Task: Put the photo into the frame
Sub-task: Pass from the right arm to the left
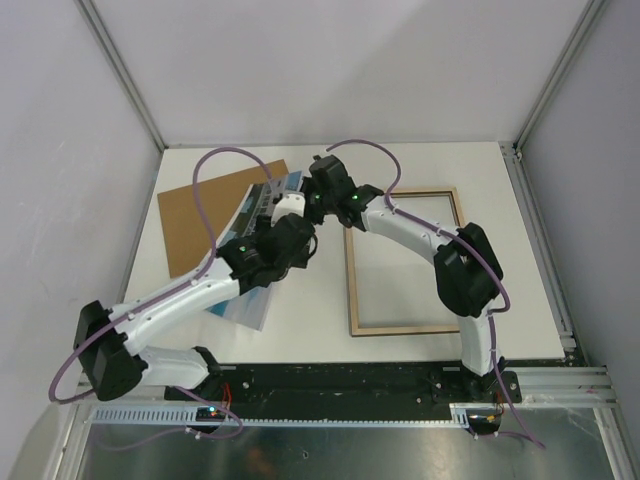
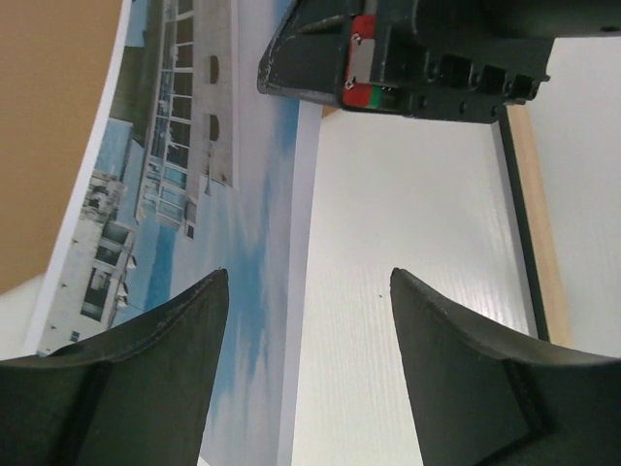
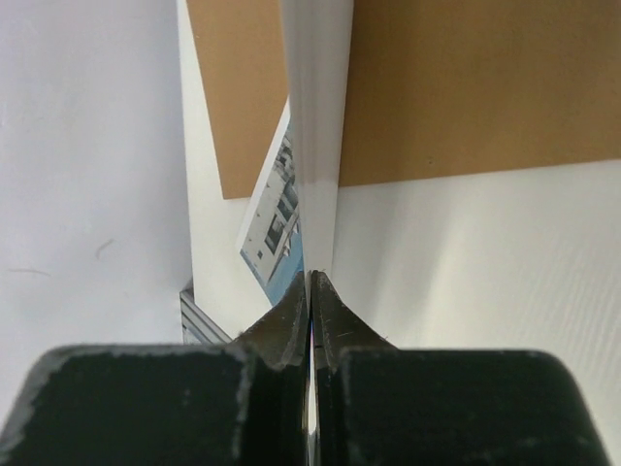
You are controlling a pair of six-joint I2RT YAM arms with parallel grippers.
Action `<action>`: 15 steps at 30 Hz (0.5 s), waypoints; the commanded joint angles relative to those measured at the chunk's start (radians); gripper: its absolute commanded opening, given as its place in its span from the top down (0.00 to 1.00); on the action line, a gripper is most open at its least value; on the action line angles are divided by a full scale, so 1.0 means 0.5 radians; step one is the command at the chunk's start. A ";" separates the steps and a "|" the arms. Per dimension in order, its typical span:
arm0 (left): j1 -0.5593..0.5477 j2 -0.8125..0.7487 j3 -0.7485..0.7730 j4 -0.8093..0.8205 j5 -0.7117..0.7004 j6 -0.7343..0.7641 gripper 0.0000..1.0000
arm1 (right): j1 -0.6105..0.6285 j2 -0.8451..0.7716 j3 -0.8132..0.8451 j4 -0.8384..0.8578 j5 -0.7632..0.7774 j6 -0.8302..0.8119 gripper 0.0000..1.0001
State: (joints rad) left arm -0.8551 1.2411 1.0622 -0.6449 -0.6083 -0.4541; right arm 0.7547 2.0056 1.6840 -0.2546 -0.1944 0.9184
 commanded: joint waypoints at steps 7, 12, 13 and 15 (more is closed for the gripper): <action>-0.114 0.200 0.112 -0.131 -0.370 -0.102 0.30 | -0.010 -0.129 0.215 -0.255 0.041 -0.081 1.00; -0.164 0.235 0.074 -0.153 -0.381 -0.148 0.32 | -0.021 -0.109 0.306 -0.323 0.038 -0.094 1.00; -0.175 0.243 0.065 -0.159 -0.388 -0.158 0.32 | -0.023 -0.107 0.322 -0.335 0.039 -0.095 1.00; -0.197 0.265 0.054 -0.175 -0.415 -0.184 0.33 | -0.024 -0.104 0.344 -0.351 0.039 -0.095 1.00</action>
State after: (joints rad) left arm -0.9283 1.3602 1.0870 -0.7212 -0.7509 -0.4942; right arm 0.7483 2.0037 1.7840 -0.4038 -0.1810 0.8856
